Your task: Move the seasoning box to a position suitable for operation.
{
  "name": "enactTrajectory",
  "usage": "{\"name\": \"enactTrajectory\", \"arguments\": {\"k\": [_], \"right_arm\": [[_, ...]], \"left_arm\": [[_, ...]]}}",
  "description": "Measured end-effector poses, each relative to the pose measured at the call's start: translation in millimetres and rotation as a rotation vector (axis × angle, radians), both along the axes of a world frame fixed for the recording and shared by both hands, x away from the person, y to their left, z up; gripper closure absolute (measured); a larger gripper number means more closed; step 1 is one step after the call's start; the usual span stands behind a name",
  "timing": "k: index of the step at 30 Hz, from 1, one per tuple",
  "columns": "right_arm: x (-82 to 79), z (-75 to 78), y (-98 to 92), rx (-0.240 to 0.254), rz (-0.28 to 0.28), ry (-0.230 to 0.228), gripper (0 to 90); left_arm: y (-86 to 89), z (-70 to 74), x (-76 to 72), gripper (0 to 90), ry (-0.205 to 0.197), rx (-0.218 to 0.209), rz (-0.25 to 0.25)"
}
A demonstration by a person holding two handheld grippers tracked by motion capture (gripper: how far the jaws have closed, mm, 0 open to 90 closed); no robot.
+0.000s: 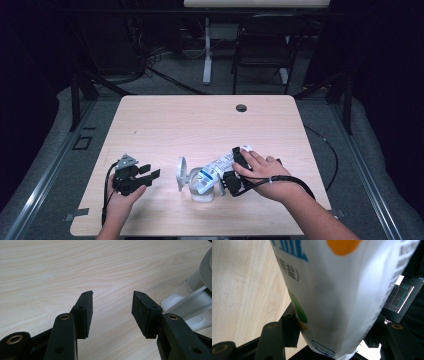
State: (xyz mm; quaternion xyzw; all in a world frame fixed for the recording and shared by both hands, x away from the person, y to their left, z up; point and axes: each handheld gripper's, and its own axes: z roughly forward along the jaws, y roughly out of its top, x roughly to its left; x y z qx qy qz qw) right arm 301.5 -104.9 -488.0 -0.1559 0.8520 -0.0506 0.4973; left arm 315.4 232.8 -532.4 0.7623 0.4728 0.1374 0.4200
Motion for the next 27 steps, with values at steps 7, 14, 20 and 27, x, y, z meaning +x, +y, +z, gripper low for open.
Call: {"name": "enactTrajectory", "arguments": {"k": [7,14,20,27], "right_arm": [[-0.3,0.4,0.3,-0.011,0.001,-0.007,42.9],[-0.5,0.9,1.0,-0.023,0.003,-0.016,43.0],[-0.5,1.3,1.4,-0.03,0.005,-0.018,43.0],[-0.6,1.2,1.4,-0.03,0.008,-0.02,43.0]], "left_arm": [[0.3,0.3,0.0,52.0,-0.001,0.003,-0.002],[0.3,0.1,-0.1,52.0,0.0,0.001,0.001],[0.9,0.4,0.0,52.0,0.004,0.003,-0.003],[1.1,0.5,0.0,52.0,0.004,0.003,-0.004]]}}
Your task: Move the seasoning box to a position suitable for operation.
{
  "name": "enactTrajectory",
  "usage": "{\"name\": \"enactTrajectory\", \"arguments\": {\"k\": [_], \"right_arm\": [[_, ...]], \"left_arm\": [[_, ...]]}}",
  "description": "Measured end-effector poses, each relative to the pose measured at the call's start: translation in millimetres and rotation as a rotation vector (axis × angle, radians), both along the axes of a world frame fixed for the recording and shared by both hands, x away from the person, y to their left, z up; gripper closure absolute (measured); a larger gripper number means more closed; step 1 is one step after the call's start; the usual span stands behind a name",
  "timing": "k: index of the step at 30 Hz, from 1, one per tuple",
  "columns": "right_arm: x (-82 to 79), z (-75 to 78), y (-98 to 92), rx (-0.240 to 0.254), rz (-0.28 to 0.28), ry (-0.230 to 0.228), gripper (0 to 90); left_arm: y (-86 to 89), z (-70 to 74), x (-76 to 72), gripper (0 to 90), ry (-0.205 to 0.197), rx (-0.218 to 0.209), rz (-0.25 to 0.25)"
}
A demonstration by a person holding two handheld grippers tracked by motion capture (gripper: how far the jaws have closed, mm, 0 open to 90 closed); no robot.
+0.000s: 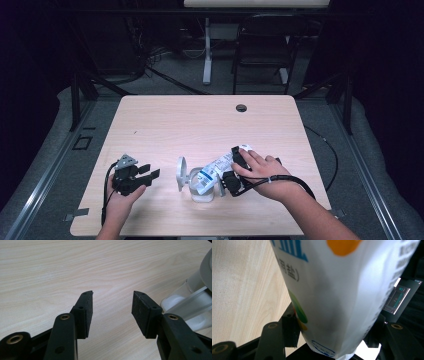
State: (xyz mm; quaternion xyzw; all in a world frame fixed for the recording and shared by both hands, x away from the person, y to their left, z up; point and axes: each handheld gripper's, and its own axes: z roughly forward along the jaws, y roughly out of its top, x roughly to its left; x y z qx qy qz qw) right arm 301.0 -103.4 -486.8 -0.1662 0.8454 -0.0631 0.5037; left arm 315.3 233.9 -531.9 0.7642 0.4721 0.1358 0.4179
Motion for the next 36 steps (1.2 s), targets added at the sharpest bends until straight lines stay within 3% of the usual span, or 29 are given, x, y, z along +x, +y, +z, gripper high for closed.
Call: {"name": "enactTrajectory", "arguments": {"k": [6,7,10,36], "right_arm": [[-0.6,1.4,1.0,-0.018,0.0,-0.009,43.1],[1.6,-1.8,-1.1,0.026,0.017,0.014,43.1],[0.0,0.3,0.5,-0.011,0.009,-0.007,43.2],[0.0,0.4,0.7,-0.014,0.012,-0.008,43.3]], "left_arm": [[0.0,-0.1,0.1,52.0,0.001,-0.001,0.0],[0.0,-0.1,0.1,52.0,0.001,-0.001,0.0],[0.0,-0.3,0.1,52.0,-0.001,-0.001,0.003],[-1.2,-1.1,-0.1,52.0,-0.003,-0.002,0.005]]}}
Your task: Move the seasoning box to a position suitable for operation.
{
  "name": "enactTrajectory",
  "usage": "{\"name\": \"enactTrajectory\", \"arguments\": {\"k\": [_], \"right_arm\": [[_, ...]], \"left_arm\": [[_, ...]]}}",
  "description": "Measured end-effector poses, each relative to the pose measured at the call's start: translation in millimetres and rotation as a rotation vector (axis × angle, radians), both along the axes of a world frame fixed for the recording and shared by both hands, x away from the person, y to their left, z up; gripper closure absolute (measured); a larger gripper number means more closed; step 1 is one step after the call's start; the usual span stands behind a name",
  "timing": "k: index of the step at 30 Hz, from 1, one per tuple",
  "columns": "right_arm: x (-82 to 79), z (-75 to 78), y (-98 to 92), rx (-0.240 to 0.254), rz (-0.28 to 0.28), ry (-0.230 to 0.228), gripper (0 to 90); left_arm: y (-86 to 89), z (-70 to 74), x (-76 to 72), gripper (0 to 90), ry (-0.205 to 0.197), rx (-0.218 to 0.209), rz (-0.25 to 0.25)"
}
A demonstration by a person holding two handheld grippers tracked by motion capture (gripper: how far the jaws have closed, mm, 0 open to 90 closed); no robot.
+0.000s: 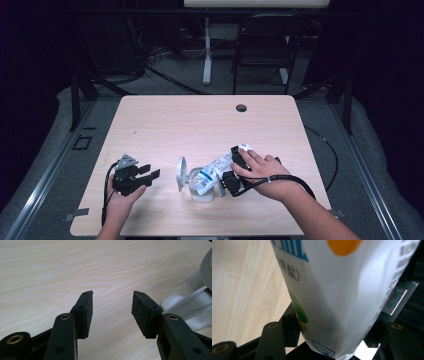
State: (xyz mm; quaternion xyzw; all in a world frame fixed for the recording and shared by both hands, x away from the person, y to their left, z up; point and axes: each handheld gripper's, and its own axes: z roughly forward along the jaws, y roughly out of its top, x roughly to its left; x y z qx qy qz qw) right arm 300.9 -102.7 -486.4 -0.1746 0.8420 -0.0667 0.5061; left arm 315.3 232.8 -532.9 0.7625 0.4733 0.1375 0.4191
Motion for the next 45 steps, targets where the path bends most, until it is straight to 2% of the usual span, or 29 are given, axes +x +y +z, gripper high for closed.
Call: {"name": "enactTrajectory", "arguments": {"k": [37,45], "right_arm": [[0.2,0.2,0.6,-0.007,0.003,-0.001,43.6],[-1.0,1.7,1.7,-0.029,-0.001,-0.015,43.6]], "left_arm": [[1.0,-0.1,0.4,52.0,0.0,0.002,-0.001],[1.0,-0.3,0.7,52.0,0.001,0.003,-0.002]]}}
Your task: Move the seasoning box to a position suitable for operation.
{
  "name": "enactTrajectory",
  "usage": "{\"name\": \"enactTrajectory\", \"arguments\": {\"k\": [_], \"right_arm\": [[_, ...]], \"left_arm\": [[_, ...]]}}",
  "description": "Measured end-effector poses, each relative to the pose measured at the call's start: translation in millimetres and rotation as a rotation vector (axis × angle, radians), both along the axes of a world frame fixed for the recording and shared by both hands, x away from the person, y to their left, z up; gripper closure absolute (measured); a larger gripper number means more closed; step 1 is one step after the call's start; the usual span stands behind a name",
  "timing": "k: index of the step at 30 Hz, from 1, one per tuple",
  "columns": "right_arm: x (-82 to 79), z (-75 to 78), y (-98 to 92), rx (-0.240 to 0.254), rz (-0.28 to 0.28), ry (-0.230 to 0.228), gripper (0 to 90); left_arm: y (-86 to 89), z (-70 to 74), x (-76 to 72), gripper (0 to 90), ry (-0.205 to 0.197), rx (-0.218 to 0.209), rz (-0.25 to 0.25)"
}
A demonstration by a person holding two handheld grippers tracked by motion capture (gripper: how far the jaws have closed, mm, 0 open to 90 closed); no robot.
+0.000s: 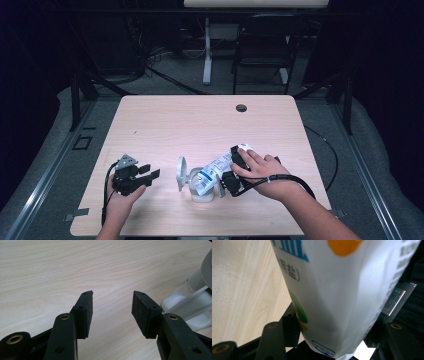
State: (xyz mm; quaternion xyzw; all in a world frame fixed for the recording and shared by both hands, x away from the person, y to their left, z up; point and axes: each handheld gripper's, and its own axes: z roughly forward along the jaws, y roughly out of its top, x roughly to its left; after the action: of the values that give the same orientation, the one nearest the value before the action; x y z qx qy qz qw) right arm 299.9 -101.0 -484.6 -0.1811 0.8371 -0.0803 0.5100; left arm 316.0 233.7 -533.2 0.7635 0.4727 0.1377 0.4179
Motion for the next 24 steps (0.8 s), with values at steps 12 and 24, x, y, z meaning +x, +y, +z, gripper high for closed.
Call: {"name": "enactTrajectory", "arguments": {"k": [12,24], "right_arm": [[0.8,-1.1,-0.6,0.014,0.01,0.003,43.7],[0.5,-0.5,0.2,0.002,0.008,-0.001,43.7]], "left_arm": [[0.2,0.9,-0.3,52.0,0.005,0.0,-0.003],[0.1,0.7,-0.3,52.0,0.001,-0.005,0.0]]}}
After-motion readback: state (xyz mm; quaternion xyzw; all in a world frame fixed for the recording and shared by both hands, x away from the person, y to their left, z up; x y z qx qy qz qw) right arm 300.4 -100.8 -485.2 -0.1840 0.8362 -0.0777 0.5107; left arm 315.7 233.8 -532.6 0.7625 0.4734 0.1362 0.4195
